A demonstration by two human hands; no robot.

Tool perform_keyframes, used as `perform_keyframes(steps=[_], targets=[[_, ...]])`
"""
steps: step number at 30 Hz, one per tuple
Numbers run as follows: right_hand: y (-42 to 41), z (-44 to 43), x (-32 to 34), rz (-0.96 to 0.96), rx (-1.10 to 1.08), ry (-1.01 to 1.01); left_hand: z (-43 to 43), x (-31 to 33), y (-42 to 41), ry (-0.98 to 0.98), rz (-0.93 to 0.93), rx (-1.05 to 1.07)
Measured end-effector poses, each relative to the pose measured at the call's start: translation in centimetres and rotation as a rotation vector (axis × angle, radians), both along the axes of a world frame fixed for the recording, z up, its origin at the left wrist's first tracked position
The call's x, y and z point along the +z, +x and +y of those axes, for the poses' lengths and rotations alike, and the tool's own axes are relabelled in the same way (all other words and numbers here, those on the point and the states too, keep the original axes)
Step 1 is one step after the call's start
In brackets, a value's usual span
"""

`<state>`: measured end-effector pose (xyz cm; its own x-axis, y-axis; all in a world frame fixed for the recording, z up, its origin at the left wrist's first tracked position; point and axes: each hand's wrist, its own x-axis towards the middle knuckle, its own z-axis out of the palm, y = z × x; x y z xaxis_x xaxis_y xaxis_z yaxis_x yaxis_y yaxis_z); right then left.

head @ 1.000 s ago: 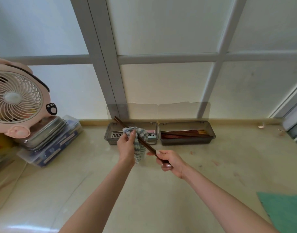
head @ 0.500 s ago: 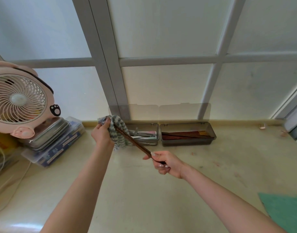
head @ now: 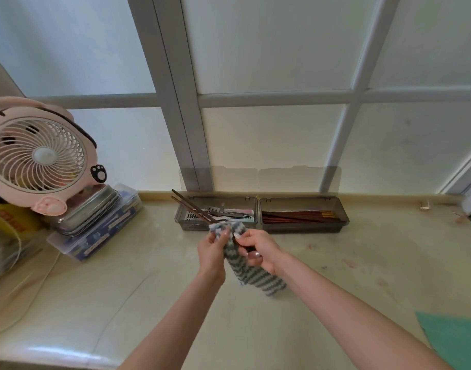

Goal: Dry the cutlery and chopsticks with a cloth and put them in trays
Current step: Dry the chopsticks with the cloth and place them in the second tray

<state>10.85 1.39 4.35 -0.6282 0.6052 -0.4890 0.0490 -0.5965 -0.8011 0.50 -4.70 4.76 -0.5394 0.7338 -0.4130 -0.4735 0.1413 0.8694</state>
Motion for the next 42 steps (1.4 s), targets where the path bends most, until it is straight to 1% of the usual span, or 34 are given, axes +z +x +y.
perform_keyframes(steps=[2,7,10,12,14,17,21,28,30,32,36,38,40,42], targets=[[0.1,-0.2,-0.1,-0.022,0.042,0.038,0.1,0.0,-0.7,-0.037,0.017,-0.001],[0.1,-0.7,0.1,-0.116,0.189,0.214,0.6,0.1,-2.3,-0.149,0.046,0.055],[-0.1,-0.6,0.5,-0.127,0.198,0.235,1.2,1.1,-2.8,-0.188,0.056,0.043],[-0.2,0.1,1.1,-0.069,0.188,0.215,2.3,2.8,-4.6,-0.16,0.06,0.082],[-0.2,0.7,2.0,-0.033,0.214,0.234,3.4,4.6,-7.0,-0.105,0.024,0.16],[-0.3,0.9,2.6,0.008,0.252,0.244,4.1,6.6,-10.2,-0.076,0.001,0.243],[-0.5,0.6,2.3,0.021,0.278,0.237,4.5,6.8,-13.3,-0.076,-0.018,0.36],[-0.3,0.5,2.2,-0.033,0.312,0.258,4.1,6.0,-13.5,-0.064,-0.071,0.471],[0.1,0.6,2.1,-0.038,0.313,0.237,4.0,5.7,-12.9,-0.02,-0.072,0.436],[0.3,0.8,1.9,-0.037,0.292,0.221,3.7,5.3,-11.4,-0.01,-0.034,0.382],[-1.0,0.4,1.6,-0.029,0.187,0.183,3.4,2.5,-5.6,-0.024,0.081,0.212],[-1.5,0.4,1.4,-0.038,0.138,0.167,2.7,1.4,-2.2,-0.041,0.106,0.116],[-1.2,0.5,1.1,-0.061,0.123,0.16,1.9,0.5,0.0,-0.026,0.082,0.036],[-0.5,0.6,0.8,-0.008,0.147,0.089,1.4,0.0,0.1,-0.028,0.06,-0.007]])
